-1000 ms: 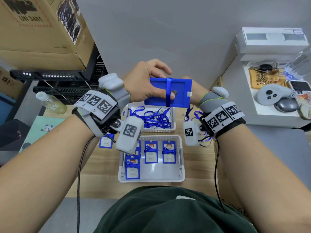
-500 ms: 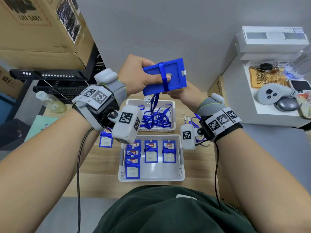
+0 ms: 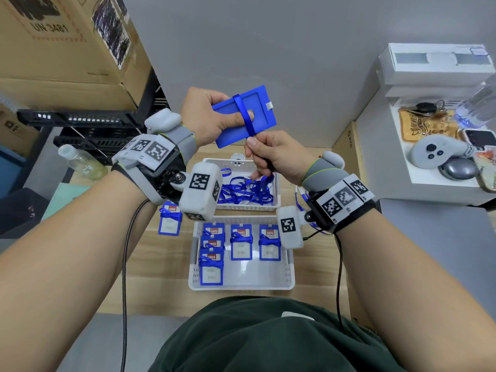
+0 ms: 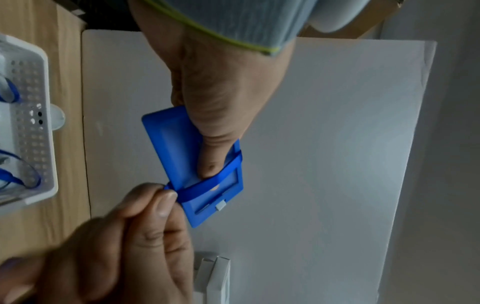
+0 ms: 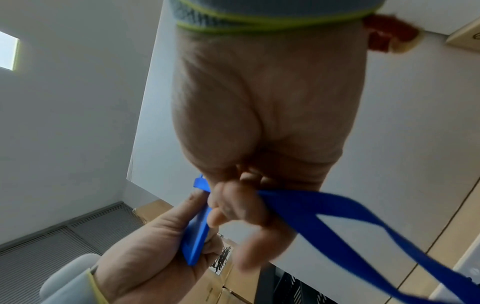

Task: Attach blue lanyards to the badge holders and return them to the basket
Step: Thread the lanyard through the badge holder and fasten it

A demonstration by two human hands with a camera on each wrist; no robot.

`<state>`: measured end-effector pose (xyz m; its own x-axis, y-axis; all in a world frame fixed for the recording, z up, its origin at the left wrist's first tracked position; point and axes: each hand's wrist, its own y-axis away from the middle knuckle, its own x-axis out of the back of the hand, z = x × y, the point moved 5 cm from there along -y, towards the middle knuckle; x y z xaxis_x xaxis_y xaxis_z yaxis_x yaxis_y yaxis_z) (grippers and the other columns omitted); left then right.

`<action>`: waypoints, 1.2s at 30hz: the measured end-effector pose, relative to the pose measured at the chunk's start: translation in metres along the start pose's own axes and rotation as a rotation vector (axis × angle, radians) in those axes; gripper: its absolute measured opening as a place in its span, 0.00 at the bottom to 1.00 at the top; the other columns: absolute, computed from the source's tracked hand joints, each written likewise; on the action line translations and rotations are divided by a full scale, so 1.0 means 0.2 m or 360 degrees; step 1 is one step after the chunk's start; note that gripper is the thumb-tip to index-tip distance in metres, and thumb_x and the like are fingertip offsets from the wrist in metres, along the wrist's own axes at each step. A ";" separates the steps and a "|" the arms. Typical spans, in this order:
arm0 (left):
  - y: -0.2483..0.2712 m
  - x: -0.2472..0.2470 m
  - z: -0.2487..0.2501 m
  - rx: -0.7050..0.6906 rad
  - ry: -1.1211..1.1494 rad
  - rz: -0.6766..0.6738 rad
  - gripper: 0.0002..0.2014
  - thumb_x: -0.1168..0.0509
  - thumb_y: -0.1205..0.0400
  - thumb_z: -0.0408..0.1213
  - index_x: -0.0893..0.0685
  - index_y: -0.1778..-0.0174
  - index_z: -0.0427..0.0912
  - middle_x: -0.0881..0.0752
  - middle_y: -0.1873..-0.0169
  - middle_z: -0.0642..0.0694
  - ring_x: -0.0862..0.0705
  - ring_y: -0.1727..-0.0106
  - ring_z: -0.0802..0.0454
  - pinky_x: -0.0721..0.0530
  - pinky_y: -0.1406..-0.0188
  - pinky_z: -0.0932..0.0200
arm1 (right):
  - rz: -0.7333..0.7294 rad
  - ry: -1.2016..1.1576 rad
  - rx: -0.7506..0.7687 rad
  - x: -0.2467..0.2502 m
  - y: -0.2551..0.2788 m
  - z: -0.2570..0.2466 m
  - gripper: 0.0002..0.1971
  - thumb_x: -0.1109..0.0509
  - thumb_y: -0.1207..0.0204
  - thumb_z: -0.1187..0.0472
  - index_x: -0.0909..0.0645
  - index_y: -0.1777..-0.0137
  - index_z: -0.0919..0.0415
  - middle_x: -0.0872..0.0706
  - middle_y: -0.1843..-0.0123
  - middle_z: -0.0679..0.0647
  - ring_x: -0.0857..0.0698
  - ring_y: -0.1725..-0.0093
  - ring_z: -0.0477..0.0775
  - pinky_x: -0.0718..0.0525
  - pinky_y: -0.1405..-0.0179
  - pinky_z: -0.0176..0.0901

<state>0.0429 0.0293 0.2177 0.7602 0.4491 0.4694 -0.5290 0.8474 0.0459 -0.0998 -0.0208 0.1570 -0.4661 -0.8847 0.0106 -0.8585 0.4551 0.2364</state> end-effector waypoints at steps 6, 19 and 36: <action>-0.02 0.03 -0.03 -0.0005 -0.0578 0.0087 0.19 0.19 0.38 0.57 0.14 0.69 0.46 0.23 0.77 0.50 0.31 0.74 0.51 0.30 0.75 0.60 | 0.0026 0.0044 -0.0141 -0.01 0.02 -0.04 0.17 0.42 0.12 0.55 0.24 0.63 0.58 0.38 0.79 0.44 0.42 0.81 0.44 0.38 0.84 0.33; 0.08 -0.13 0.01 -0.0364 -0.1197 -0.0563 0.22 0.18 0.40 0.53 0.17 0.70 0.39 0.20 0.77 0.44 0.29 0.73 0.45 0.31 0.75 0.57 | 0.0387 0.0527 0.0073 0.21 0.05 -0.20 0.10 0.28 0.22 0.53 0.15 0.62 0.55 0.34 0.77 0.48 0.39 0.79 0.50 0.37 0.78 0.42; 0.12 -0.11 0.15 -0.0584 -0.0494 -0.0557 0.17 0.15 0.42 0.47 0.15 0.73 0.44 0.16 0.55 0.52 0.23 0.66 0.65 0.29 0.69 0.72 | 0.0503 0.0477 -0.0115 0.25 0.04 -0.08 0.25 0.38 0.18 0.41 0.16 0.60 0.63 0.25 0.69 0.61 0.32 0.71 0.55 0.40 0.79 0.37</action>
<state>0.0023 0.0307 0.2356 0.6908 0.0686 0.7198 -0.0600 0.9975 -0.0375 -0.1260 -0.0637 0.1740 -0.6115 -0.6982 0.3722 -0.6616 0.7092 0.2435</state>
